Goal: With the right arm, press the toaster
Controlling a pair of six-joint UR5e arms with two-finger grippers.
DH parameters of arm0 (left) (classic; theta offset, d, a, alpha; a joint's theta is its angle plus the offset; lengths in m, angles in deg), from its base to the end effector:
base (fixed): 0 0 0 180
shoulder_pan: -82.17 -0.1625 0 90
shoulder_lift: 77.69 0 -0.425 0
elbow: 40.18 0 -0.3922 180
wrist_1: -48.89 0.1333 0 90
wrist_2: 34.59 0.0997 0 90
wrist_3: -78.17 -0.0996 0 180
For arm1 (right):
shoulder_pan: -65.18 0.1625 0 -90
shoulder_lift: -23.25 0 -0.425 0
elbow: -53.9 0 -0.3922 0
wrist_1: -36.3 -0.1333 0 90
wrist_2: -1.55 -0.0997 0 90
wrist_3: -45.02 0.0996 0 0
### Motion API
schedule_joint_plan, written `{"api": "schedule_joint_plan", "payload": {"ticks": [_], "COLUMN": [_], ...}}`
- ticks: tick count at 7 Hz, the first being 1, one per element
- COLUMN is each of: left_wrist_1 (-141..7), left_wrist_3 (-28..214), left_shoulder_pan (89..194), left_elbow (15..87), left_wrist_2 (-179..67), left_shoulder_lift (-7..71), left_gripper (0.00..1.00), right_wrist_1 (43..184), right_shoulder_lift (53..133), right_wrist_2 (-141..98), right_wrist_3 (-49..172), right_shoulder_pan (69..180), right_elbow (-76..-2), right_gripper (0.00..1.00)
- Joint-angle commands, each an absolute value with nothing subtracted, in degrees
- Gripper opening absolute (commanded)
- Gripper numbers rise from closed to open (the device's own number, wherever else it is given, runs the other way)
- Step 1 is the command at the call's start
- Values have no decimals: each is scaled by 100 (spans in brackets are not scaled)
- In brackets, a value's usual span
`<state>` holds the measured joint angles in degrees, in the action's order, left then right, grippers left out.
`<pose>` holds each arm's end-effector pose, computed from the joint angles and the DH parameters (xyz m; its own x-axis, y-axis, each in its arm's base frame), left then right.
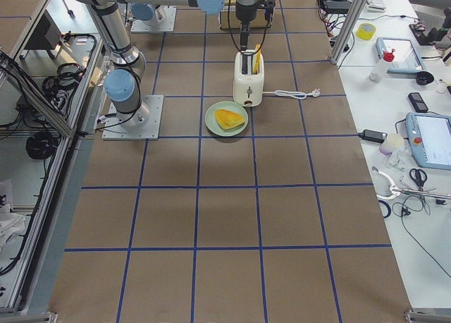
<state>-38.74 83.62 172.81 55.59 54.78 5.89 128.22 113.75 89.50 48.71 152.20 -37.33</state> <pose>-0.1394 -0.4479 0.4951 -0.9964 -0.0831 0.0159 -0.0839 0.9952 -0.0514 0.1112 -0.4967 0.4850 -0.9926 0.1154 -0.0370 0.1161 0.9931 -0.0184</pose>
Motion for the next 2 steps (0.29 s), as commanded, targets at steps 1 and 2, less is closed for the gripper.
{"api": "schedule_joint_plan", "payload": {"ticks": [1, 2], "left_wrist_1": [-3874, -3874], "left_wrist_3": [8362, 8362], "left_shoulder_pan": [17278, 17278], "left_elbow": [5553, 5562], "left_wrist_2": [5479, 5480], "left_shoulder_lift": [589, 589], "left_gripper": [100, 100], "right_wrist_1": [12771, 12753], "right_shoulder_lift": [11386, 11404], "right_wrist_2": [8926, 8952], "right_wrist_3": [4871, 4862], "right_shoulder_pan": [15219, 15219], "right_elbow": [-3733, -3725], "right_gripper": [100, 100]}}
